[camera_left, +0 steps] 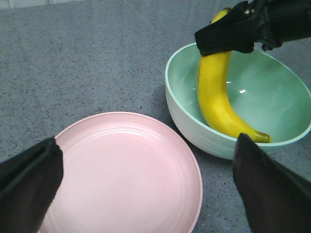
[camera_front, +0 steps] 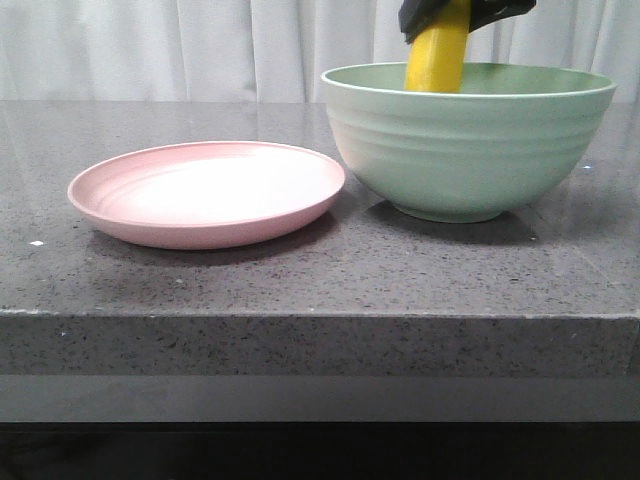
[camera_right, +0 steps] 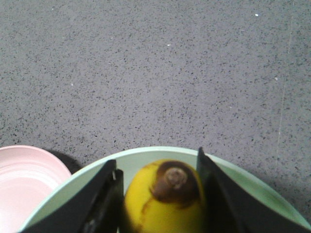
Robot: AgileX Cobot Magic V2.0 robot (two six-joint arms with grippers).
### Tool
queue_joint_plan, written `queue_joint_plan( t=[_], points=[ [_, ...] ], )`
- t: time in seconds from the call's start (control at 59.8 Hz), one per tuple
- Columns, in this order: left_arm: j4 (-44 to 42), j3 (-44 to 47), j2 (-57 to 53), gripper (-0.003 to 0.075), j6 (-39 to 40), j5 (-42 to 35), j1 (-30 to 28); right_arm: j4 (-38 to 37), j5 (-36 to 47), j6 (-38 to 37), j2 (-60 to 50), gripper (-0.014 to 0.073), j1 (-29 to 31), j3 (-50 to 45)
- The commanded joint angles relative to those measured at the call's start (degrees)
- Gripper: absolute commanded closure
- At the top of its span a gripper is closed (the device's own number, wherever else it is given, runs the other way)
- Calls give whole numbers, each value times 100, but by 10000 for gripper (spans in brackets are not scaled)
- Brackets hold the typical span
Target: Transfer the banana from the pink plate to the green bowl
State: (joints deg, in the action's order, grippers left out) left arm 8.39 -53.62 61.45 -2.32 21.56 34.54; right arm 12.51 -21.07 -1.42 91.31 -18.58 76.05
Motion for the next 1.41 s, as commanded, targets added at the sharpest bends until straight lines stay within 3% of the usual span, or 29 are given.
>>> queue_joint_plan(
  t=[0.0,0.217,0.435,1.004,1.087,1.204,1.288,1.388],
  points=[
    [31,-171,-130,29,7,-455,41,-12,456,42,-248,417,24,240],
    [31,-171,-130,29,7,-455,41,-12,478,42,-248,298,24,240],
    [31,-171,-130,29,7,-455,41,-12,498,42,-248,109,24,240],
    [31,-171,-130,29,7,-455,41,-12,503,42,-248,107,24,240],
    [31,-171,-130,30,7,-455,41,-12,509,42,-248,132,24,240],
    [31,-171,-130,48,7,-455,41,-12,522,42,-260,289,24,240],
    [31,-171,-130,129,7,-455,41,-12,526,42,-279,414,24,240],
    [31,-171,-130,299,7,-455,41,-12,526,42,-297,523,24,240]
  ],
)
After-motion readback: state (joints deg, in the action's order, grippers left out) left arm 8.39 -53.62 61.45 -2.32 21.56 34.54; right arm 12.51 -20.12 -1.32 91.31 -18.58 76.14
